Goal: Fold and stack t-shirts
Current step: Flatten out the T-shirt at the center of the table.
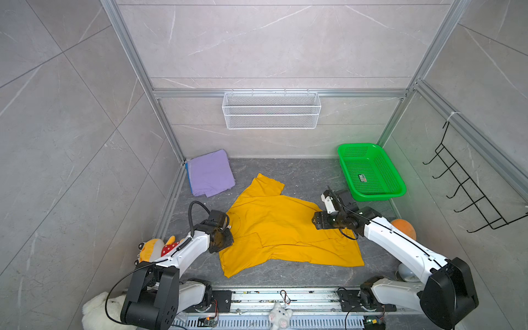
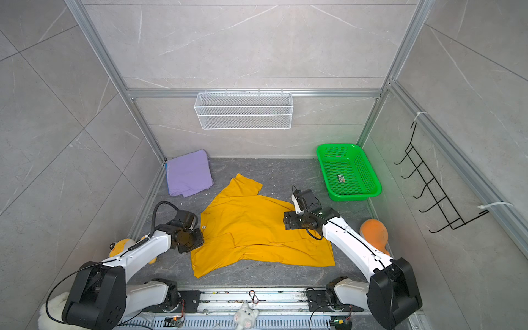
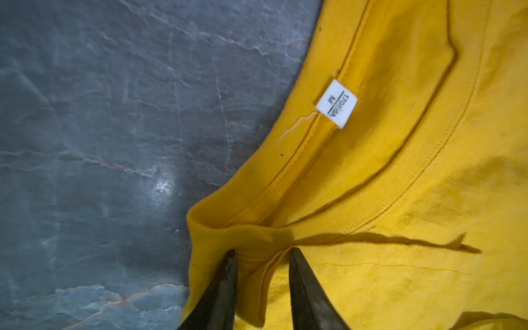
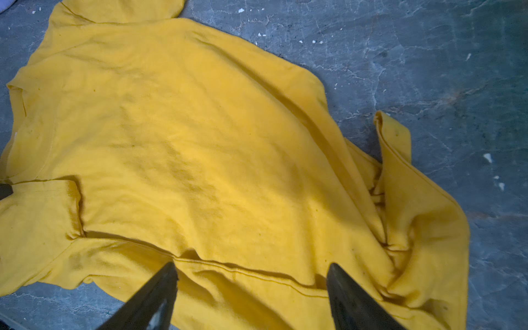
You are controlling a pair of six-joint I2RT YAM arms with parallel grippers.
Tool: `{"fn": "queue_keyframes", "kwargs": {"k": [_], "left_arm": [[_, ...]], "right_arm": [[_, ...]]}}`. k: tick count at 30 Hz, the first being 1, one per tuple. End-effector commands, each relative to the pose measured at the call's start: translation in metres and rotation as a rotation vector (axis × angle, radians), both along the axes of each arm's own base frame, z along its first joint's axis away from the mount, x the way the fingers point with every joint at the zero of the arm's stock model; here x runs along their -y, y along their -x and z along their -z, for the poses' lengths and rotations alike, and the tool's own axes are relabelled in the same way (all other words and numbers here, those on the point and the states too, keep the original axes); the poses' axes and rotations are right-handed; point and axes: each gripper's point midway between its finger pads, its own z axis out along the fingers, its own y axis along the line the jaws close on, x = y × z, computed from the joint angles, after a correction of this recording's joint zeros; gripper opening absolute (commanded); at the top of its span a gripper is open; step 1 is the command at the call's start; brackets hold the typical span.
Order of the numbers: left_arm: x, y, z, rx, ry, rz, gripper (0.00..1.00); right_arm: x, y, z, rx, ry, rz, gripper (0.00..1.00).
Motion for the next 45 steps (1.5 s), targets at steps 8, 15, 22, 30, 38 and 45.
{"fn": "queue_keyframes", "kwargs": {"k": [8,15,22,30,38,45], "left_arm": [[-0.002,-0.005,-0.023,0.030,-0.037,0.009,0.00],[-0.005,-0.014,-0.087,0.183,-0.053,0.059,0.00],[-0.003,-0.043,-0.187,0.495,-0.058,0.108,0.00],[-0.045,-0.061,-0.247,0.623,-0.305,0.050,0.00],[-0.048,-0.077,-0.227,0.569,-0.318,0.032,0.00],[-0.048,-0.085,-0.218,0.566,-0.276,0.002,0.00]], "right_arm": [[0.001,-0.004,-0.011,0.033,0.005,0.009,0.84],[0.004,-0.014,0.000,0.004,-0.004,0.028,0.84],[0.050,-0.022,0.015,-0.090,-0.011,0.209,0.83],[0.064,-0.006,0.033,-0.143,-0.009,0.273,0.81],[0.048,0.039,0.049,-0.207,-0.034,0.253,0.76],[0.039,0.085,0.072,-0.282,0.073,0.294,0.73]]}}
